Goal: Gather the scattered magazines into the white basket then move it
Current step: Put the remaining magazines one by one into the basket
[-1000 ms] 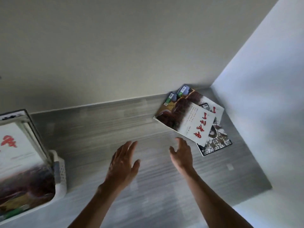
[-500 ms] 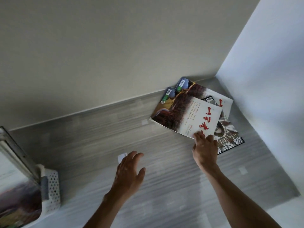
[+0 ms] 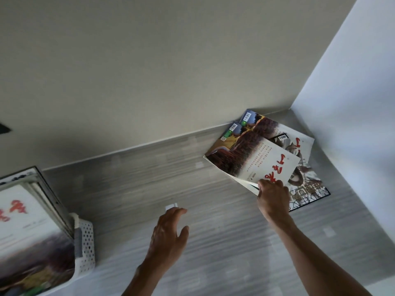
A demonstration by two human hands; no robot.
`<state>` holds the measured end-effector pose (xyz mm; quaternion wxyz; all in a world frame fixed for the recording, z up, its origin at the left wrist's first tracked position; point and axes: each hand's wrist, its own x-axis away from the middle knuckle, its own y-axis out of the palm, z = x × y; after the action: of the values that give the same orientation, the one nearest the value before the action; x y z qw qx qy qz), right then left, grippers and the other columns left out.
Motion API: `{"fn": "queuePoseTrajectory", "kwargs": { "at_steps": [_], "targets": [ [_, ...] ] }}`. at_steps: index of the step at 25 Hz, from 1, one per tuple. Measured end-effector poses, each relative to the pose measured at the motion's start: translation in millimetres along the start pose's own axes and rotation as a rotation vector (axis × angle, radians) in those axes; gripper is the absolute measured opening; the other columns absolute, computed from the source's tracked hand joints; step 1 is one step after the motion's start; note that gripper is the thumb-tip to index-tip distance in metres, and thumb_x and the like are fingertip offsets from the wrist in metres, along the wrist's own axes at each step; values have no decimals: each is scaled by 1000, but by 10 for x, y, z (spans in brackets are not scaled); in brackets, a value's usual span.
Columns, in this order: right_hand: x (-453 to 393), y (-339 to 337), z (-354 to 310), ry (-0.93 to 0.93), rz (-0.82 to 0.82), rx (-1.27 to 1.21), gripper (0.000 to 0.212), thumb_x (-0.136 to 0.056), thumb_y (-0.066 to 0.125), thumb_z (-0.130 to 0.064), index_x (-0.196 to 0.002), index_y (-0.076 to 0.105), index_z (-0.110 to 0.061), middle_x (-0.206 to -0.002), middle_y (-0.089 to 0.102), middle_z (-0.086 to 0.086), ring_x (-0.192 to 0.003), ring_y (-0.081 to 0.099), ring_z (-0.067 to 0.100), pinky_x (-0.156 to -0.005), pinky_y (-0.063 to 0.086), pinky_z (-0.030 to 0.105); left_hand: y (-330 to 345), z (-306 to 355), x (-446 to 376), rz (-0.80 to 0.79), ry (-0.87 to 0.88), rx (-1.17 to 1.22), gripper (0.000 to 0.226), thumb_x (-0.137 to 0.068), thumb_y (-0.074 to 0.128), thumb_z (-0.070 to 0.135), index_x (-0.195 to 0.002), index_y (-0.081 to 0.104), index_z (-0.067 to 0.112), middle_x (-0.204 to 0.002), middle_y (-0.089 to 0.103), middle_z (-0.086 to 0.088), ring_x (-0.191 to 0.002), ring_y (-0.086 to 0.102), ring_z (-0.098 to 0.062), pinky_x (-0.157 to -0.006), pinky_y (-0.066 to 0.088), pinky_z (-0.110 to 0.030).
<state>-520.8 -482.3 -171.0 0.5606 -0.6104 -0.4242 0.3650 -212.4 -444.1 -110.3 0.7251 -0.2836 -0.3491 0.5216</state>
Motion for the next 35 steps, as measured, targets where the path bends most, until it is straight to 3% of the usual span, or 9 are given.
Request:
{"fn": "queuePoseTrajectory", "kwargs": {
  "at_steps": [6, 10, 13, 18, 20, 23, 28, 33, 35],
  "targets": [
    [618, -103, -356, -335, -167, -318, 14, -82, 62, -6, -79, 61, -20, -73, 72, 1, -68, 66, 22, -53, 50, 32, -45, -129, 175, 150, 21, 65, 30, -83, 59, 15, -113, 65, 11, -120, 66, -6, -111, 60, -27, -94, 40, -26],
    [1653, 24, -387, -726, -384, -256, 13, -83, 53, -20, -78, 64, -25, -97, 70, -15, -112, 59, 10, -97, 41, 35, -162, -239, 199, 330, 116, 75, 27, -80, 50, 21, -96, 69, 9, -103, 69, -7, -96, 64, -27, -88, 46, -34],
    [2116, 70, -215, -578, -257, -204, 24, -84, 56, -44, -74, 70, -28, -124, 65, -21, -132, 48, 13, -108, 29, 44, -69, -311, 235, 114, 54, 117, 37, -81, 54, 35, -106, 68, 13, -113, 68, -4, -105, 62, -25, -92, 46, -30],
    [2343, 38, -449, -267, -263, -184, 25, -69, 74, -37, -92, 70, -27, -141, 56, 2, -110, 63, 27, -79, 54, 43, 321, -469, 245, -215, -176, -381, 84, -77, 66, 43, -147, 24, 20, -154, 22, -13, -141, 20, -34, -116, 17, -49],
    [2418, 70, -576, -190, -282, -202, 37, -72, 73, -37, -108, 70, -28, -146, 50, 5, -114, 58, 29, -81, 56, 43, 337, -533, 230, -137, -264, -338, 81, -74, 68, 43, -143, 31, 21, -141, 40, -13, -128, 37, -35, -106, 35, -46],
    [2443, 98, -643, -118, -158, -450, 36, -70, 81, -25, -105, 72, -23, -133, 61, 9, -113, 59, 29, -89, 53, 35, 231, -523, 226, -161, -368, -16, 36, -80, 66, 39, -111, 63, 20, -109, 69, -8, -100, 63, -27, -84, 51, -34],
    [2032, -97, -668, 646, -128, -1092, 67, -76, 79, -6, -133, 46, -18, -121, 62, 7, -86, 64, 13, -71, 48, 26, 13, -207, 550, -46, -80, 520, 21, -90, 52, 30, -88, 64, 13, -72, 65, 1, -66, 60, -10, -61, 42, -25],
    [1726, -588, -1205, 282, -407, -1212, 16, -84, 68, 1, -88, 71, -14, -56, 66, -11, -48, 53, 5, -42, 37, 9, -805, -471, 768, 341, -19, 733, 18, -89, 56, 33, -91, 68, 20, -73, 68, -2, -67, 58, -11, -60, 45, -28],
    [1693, -873, -1640, 76, -412, -1275, 11, -86, 67, -6, -89, 72, -15, -58, 67, -9, -48, 53, 8, -43, 41, 12, -1228, -676, 897, 521, -42, 709, 11, -90, 57, 31, -86, 67, 27, -68, 63, -5, -63, 53, -10, -58, 41, -28]
  ]
}}
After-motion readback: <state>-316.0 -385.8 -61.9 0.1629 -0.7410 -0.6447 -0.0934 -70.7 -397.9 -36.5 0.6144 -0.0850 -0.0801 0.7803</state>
